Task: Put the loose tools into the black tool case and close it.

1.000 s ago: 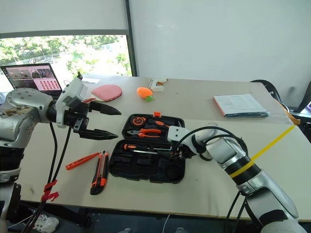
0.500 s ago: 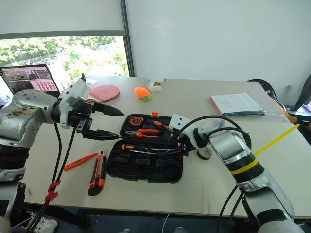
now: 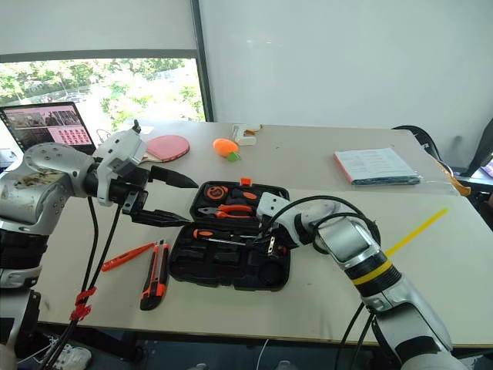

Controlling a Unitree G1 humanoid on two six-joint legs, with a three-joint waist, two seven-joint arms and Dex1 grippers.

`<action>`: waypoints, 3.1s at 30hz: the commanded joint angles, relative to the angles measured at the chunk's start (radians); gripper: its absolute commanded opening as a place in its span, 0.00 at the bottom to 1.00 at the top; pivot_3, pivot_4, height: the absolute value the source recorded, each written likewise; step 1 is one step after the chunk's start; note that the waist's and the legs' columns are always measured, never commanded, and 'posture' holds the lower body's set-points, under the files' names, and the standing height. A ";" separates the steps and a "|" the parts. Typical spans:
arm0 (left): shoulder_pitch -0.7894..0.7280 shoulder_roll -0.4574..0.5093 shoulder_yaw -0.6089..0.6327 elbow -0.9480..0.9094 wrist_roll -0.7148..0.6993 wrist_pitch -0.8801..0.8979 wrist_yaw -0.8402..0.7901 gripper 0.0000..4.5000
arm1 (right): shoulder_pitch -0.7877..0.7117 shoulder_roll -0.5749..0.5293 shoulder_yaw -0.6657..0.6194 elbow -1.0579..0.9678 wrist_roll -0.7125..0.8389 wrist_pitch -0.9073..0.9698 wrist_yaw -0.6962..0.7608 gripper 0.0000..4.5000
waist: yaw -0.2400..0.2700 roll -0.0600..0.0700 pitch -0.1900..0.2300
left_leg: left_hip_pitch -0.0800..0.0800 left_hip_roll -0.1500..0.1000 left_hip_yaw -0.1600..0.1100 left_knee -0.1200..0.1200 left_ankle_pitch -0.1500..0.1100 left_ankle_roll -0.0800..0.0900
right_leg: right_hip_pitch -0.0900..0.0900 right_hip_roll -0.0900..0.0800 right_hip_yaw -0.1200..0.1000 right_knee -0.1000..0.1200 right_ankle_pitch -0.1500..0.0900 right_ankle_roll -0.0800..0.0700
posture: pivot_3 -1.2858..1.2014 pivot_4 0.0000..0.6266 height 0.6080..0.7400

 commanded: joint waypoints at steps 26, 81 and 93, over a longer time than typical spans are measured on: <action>-0.012 0.015 0.011 -0.038 0.000 -0.002 0.004 1.00 | -0.023 0.017 -0.019 0.040 -0.003 -0.004 -0.045 0.01 | 0.000 0.000 0.000 | 0.001 0.000 0.000 0.000 0.000 -0.001 | 0.000 0.000 0.000 0.003 0.000 0.000 | 0.52 0.24 0.98; 1.106 0.300 0.700 -0.136 0.270 -0.200 0.139 1.00 | 0.222 -0.179 -0.527 -0.468 0.523 -0.014 0.049 0.86 | -0.025 -0.002 0.004 | 0.010 0.005 0.003 -0.005 0.001 -0.003 | 0.002 0.002 0.000 0.006 -0.002 -0.007 | 0.52 0.24 0.98; 0.740 0.339 0.392 0.047 0.268 -0.202 0.155 1.00 | 0.246 -0.208 -0.542 -0.549 0.630 0.016 0.015 0.98 | 0.012 -0.004 0.004 | 0.010 0.008 0.006 -0.004 0.002 -0.003 | 0.002 0.002 -0.002 0.005 -0.002 -0.008 | 0.52 0.24 0.98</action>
